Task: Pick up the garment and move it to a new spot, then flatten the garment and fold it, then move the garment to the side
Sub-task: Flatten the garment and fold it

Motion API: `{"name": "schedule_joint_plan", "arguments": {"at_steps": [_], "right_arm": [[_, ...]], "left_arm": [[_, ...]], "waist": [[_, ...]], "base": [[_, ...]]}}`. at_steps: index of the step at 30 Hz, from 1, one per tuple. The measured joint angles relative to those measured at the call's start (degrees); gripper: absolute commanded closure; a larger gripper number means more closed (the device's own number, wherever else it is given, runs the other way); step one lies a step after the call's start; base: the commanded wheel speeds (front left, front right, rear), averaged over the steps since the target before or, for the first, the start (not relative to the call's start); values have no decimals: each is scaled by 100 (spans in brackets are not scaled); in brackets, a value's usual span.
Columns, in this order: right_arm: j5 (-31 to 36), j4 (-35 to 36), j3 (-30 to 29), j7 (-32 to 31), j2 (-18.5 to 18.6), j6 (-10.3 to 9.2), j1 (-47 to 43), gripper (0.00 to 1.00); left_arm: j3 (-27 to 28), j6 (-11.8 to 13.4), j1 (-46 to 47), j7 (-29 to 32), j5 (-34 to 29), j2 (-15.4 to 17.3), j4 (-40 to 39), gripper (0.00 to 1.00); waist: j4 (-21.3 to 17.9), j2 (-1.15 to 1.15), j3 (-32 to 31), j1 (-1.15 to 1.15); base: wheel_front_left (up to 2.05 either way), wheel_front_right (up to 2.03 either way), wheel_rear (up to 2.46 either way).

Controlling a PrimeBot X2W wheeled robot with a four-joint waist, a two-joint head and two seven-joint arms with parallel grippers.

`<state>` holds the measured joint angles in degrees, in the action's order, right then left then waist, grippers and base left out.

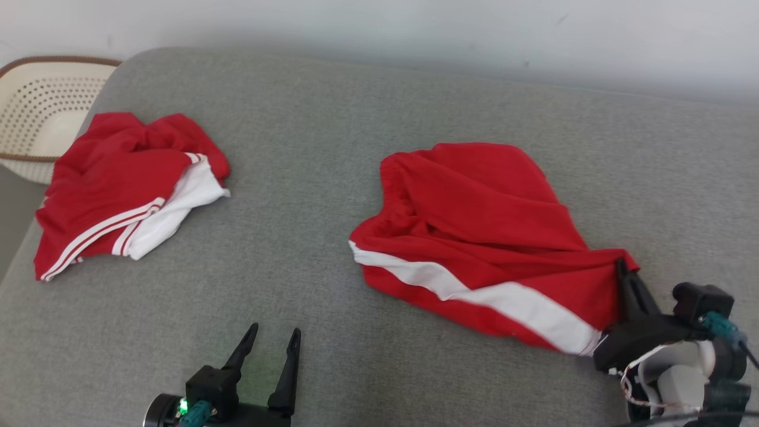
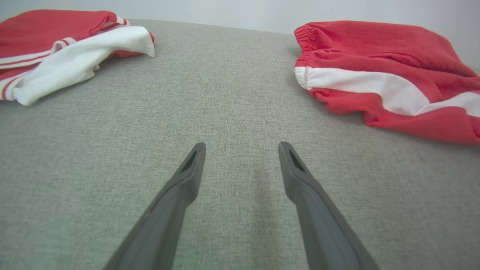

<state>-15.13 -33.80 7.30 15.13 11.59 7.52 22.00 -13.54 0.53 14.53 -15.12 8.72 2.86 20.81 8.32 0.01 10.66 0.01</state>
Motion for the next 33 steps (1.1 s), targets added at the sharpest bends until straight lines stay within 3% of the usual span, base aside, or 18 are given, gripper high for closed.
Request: {"name": "schedule_joint_plan", "arguments": {"at_steps": [9, 10, 11, 12, 13, 18, 24, 33], "right_arm": [[497, -1206, -624, 0, 231, 0, 886, 100], [594, -1278, -687, 0, 258, 0, 918, 86], [690, -1338, -757, 0, 280, 0, 927, 51], [722, -1362, -853, 0, 282, 0, 925, 7], [775, -1345, -945, 0, 288, 0, 910, 0], [929, -821, -1098, 0, 202, 0, 515, 0], [800, 132, -678, 0, -25, 0, -541, 0], [786, 704, -307, 0, -334, 0, -1252, 0]], "left_arm": [[-207, 19, 225, 1, 112, 2, 1, 0], [-210, 29, 225, 1, 132, 0, 4, 0], [-211, 53, 225, 1, 133, 1, 10, 0], [-211, 59, 225, 1, 133, 2, 19, 0], [-208, 69, 221, 1, 133, 1, 27, 0], [-43, 127, 98, 1, 123, -2, 65, 0], [374, 159, -382, 1, -64, -2, 73, 0], [735, 155, -802, 1, -281, 2, -65, 0]], "waist": [[385, 0, 197, 0], [416, 0, 207, 0], [438, 0, 205, 0], [449, 0, 188, 0], [456, 0, 164, 1], [416, 0, -28, 0], [134, 0, -475, -1], [-423, -1, -919, -1]], "base": [[0, 0, 0], [0, 0, 0], [0, 0, 0], [0, 0, 0], [0, 0, 0], [0, 0, 0], [0, 0, 0], [0, 0, 0]]}}
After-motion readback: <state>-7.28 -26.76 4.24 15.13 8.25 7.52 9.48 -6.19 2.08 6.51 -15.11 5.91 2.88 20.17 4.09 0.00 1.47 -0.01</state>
